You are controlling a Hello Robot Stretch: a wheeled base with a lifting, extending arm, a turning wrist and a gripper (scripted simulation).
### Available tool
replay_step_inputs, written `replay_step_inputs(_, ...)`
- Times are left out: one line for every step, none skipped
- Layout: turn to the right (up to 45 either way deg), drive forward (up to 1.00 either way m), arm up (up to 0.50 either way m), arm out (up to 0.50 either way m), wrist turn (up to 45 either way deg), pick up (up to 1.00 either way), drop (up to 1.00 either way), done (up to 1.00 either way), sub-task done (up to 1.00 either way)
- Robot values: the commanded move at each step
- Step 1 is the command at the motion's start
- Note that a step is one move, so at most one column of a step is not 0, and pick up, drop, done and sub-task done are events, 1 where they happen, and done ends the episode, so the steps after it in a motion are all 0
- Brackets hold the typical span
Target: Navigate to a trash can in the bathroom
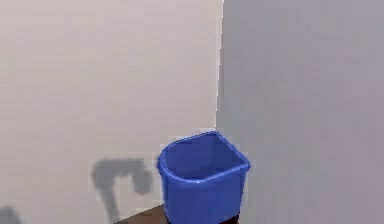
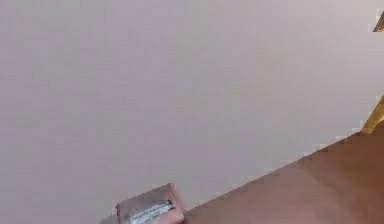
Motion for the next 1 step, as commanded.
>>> replay_step_inputs(0.0,0.00,0.00,0.00,0.0,0.00,0.00,1.00,0.00)
